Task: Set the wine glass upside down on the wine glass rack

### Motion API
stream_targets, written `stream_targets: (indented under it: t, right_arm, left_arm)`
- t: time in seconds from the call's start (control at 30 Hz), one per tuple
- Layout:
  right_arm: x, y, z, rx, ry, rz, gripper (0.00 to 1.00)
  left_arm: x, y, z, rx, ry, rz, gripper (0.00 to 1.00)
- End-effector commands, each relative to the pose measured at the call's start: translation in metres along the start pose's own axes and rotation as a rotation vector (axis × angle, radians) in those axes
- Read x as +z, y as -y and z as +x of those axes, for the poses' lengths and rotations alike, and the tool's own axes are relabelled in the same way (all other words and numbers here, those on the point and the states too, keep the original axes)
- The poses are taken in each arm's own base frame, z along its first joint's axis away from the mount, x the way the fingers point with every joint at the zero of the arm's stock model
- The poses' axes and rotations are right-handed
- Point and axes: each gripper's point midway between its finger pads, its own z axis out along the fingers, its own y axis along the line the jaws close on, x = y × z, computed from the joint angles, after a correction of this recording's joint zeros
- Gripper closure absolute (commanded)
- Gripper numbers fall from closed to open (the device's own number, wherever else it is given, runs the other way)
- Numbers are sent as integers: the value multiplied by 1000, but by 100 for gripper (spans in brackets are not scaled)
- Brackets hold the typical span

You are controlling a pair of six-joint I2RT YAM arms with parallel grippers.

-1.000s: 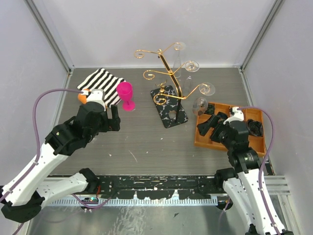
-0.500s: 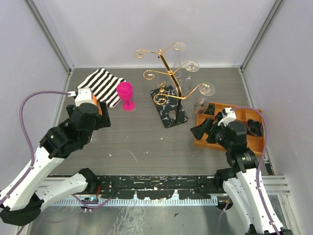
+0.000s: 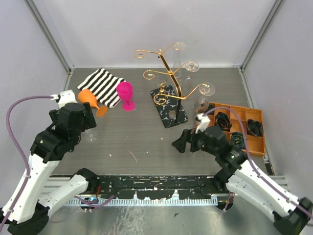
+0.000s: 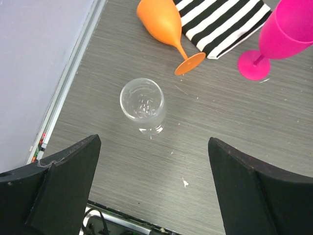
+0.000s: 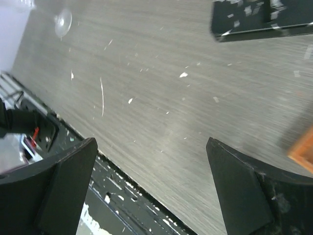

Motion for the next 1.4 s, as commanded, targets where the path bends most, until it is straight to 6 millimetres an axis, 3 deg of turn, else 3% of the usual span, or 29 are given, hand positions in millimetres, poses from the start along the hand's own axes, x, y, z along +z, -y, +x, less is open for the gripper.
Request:
stream_targets:
  t: [0.0, 0.2, 0.37, 0.47, 0.63, 0.97, 1.17, 1.37]
  right_arm:
    - [21, -24, -6, -63, 92, 8, 0]
    - [46, -47, 21, -103, 71, -50, 0]
    - [65, -71, 44, -220, 46, -56, 0]
    - [80, -82, 53, -236, 70, -91, 0]
    - [107, -112, 58, -338, 143, -184, 0]
    - [165, -184, 57, -476, 276, -408, 0]
    - [197, -224, 62, -532, 398, -563, 5]
    - [242, -255, 63, -564, 440, -593, 7]
  left_arm:
    - [-7, -7, 2, 25, -12, 10, 2]
    - [-30, 16, 3, 5, 40, 261, 2]
    - [-36, -6, 5, -16, 77, 206, 2]
    - [-37, -8, 9, -25, 75, 212, 2]
    - [-37, 5, 19, 2, 52, 286, 2]
    - [-36, 9, 32, -13, 63, 332, 2]
    - [-36, 3, 34, -47, 89, 314, 2]
    - [-36, -6, 32, -63, 117, 279, 2]
